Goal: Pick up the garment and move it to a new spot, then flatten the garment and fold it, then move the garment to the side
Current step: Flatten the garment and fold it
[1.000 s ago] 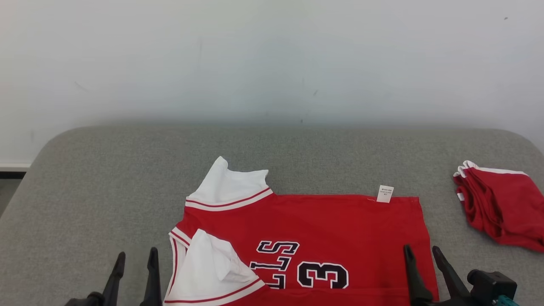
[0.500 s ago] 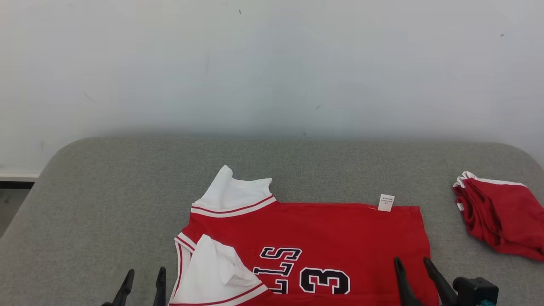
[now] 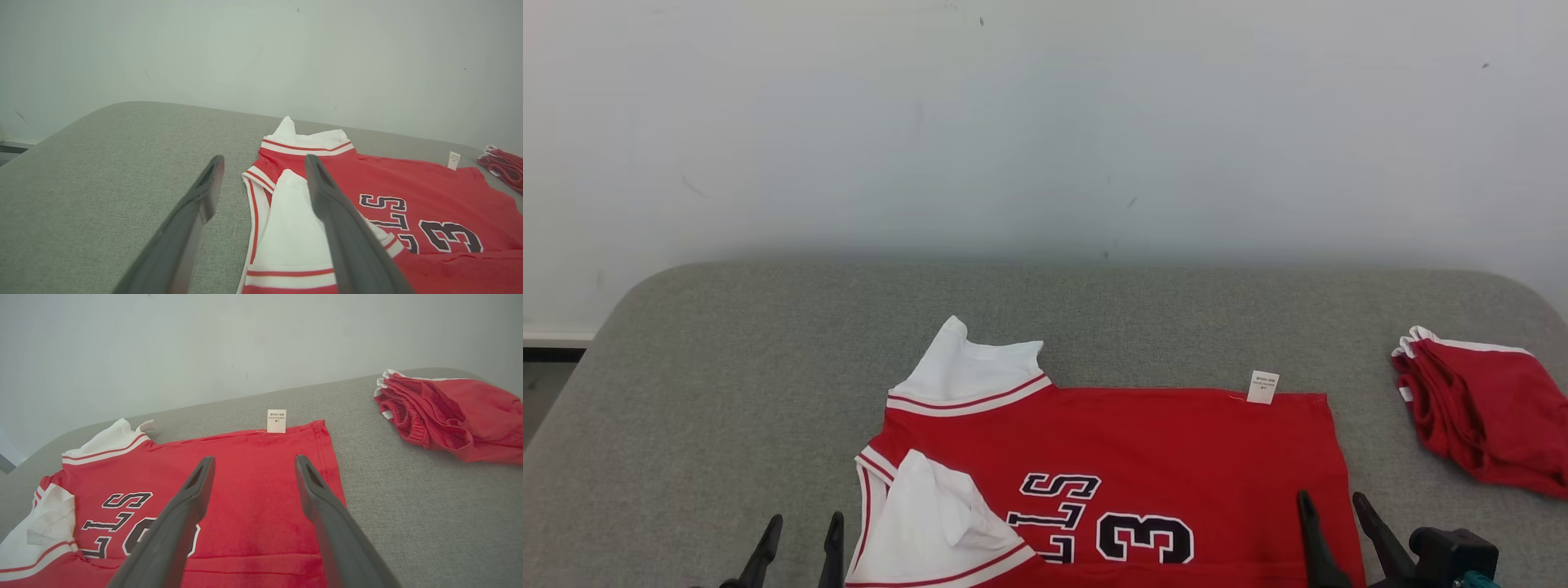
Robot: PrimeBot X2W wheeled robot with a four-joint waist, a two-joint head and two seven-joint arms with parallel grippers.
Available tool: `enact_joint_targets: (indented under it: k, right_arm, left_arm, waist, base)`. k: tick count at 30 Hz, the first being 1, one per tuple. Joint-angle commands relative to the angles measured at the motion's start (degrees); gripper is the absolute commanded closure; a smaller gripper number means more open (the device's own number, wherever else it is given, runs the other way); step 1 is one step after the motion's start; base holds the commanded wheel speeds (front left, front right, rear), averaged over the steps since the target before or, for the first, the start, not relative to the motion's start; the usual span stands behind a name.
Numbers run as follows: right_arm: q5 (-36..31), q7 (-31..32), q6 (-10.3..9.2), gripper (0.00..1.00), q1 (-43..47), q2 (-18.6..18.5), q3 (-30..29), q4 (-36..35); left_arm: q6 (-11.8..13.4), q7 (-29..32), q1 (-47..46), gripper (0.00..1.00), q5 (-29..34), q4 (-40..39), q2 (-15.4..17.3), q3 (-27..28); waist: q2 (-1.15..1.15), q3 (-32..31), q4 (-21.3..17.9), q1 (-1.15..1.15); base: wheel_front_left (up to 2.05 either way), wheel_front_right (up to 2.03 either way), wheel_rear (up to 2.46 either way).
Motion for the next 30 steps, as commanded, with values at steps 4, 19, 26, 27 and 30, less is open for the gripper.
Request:
enact_joint_targets:
  k: [4, 19, 26, 27, 30]
  right_arm:
    - [-0.8, -0.3, 0.04, 0.0, -0.3, 0.2, -0.2, -1.2]
    - [-2.6, 2.2, 0.04, 0.0, 0.4, 0.3, -0.7, -7.1]
    - [-1.7, 3.0, 0.04, 0.0, 0.5, 0.3, -0.3, -7.4]
    - [-1.7, 3.1, 0.05, 0.0, 0.5, 0.3, -0.3, -7.5]
    - [-1.7, 3.0, 0.04, 0.0, 0.5, 0.3, -0.4, -7.6]
  left_arm:
    - [0.2, -0.1, -0.7, 0.0, -0.2, -0.2, 0.2, -0.2]
    - [1.3, 0.4, -1.2, 0.0, -1.2, -1.0, 0.0, -0.4]
    - [1.9, 0.8, -1.2, 0.0, -1.7, -1.2, 0.3, -0.1]
    - [2.0, 0.7, -1.3, 0.0, -1.8, -1.3, 0.4, -0.1]
    - [2.1, 1.0, -1.6, 0.0, -2.1, -1.3, 0.3, -0.2]
  waist:
    - [0.0, 0.4, -0.1, 0.0]
    - [0.0, 1.1, -0.6, 0.0]
    - [0.0, 1.9, -1.2, 0.0]
    - [0.0, 2.0, -1.2, 0.0]
    - [0.0, 2.6, -1.3, 0.0]
  base:
    - [0.0, 0.0, 0.0]
    - [0.0, 0.0, 0.0]
    - [0.0, 0.0, 0.0]
    - [0.0, 0.0, 0.0]
    - [0.0, 0.0, 0.0]
